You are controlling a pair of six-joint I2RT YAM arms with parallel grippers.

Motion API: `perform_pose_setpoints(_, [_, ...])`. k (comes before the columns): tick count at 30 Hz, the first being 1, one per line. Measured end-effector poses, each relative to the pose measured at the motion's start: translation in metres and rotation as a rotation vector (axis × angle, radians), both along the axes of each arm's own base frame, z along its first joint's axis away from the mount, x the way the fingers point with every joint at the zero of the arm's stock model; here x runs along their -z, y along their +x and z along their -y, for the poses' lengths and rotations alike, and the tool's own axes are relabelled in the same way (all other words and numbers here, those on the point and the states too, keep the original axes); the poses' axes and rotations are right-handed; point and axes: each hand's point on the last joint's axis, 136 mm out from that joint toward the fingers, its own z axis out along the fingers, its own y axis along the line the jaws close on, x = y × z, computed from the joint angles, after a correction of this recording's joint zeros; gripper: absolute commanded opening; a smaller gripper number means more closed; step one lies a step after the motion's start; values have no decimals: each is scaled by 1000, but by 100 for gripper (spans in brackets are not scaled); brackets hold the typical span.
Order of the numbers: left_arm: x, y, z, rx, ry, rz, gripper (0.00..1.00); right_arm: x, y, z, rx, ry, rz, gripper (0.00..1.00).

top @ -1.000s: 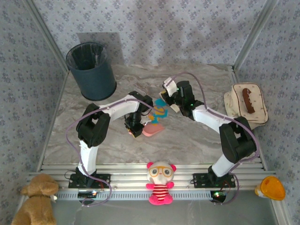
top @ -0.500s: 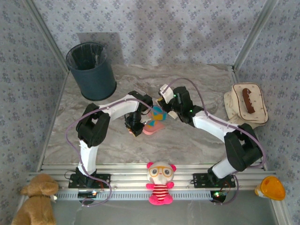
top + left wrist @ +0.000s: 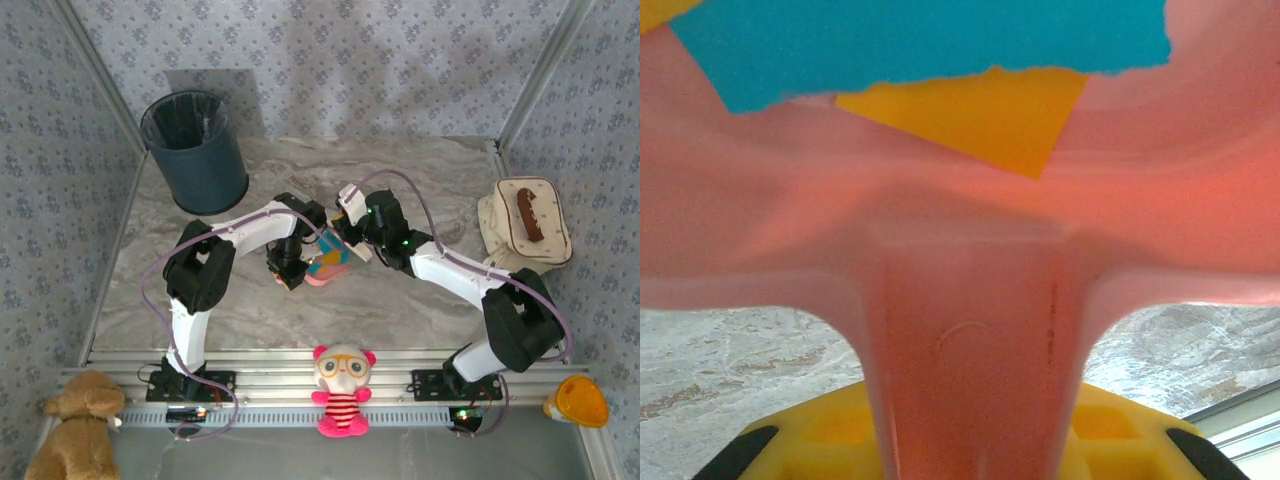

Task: Sweep away the paper scraps from the table

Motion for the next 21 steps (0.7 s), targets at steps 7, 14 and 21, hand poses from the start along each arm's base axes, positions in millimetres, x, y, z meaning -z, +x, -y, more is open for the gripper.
perform_pose_setpoints(7, [0,-1,4,13,-1,1,0,-3,-3,-1,11,41,-25,0])
perform_pose_setpoints(14, [1,-2,9,28,-4,3,0,-6,-9,2,24,86,-44,0])
perform_pose_setpoints(21, [1,-3,10,37,-7,4,0,-14,-12,16,98,130,-26,0])
